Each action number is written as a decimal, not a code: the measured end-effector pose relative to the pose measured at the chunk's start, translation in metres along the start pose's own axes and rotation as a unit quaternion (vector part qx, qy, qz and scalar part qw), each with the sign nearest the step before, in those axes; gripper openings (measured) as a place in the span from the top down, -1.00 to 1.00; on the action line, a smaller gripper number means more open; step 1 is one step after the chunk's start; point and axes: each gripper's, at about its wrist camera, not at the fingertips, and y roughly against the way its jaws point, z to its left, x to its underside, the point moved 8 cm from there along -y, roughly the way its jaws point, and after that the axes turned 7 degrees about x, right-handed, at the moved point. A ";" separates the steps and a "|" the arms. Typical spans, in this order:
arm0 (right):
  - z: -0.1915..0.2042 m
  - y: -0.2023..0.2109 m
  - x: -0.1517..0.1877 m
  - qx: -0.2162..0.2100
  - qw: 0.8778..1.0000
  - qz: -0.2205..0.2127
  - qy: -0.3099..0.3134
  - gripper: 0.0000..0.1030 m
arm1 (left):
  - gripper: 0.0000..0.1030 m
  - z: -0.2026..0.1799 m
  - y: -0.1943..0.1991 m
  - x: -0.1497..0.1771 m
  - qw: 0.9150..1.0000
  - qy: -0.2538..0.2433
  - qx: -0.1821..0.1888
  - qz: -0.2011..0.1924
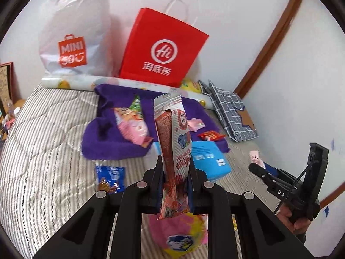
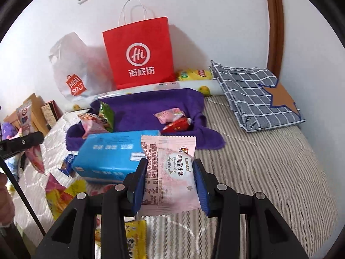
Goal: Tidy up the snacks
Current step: 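Carry the red stick packet and pink pastry packet over the purple towel, then lower the pink pastry packet onto the towel and open the right tool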
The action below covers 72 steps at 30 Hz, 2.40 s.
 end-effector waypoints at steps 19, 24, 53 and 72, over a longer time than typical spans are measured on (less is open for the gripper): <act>0.011 -0.006 -0.048 -0.006 0.999 -0.037 0.002 0.23 | 0.65 -0.028 -0.044 -0.022 1.000 -0.025 0.004 0.014; 0.015 -0.016 -0.067 -0.006 0.999 -0.042 0.002 0.23 | 0.65 -0.024 -0.050 -0.036 0.999 -0.037 -0.015 0.006; 0.006 -0.130 -0.100 -0.025 0.999 0.000 -0.026 0.23 | 0.65 0.063 -0.100 -0.072 0.998 0.019 -0.060 -0.001; 0.019 -0.147 -0.085 -0.082 0.995 0.036 -0.043 0.22 | 0.64 0.062 -0.103 -0.065 0.998 0.014 -0.066 -0.004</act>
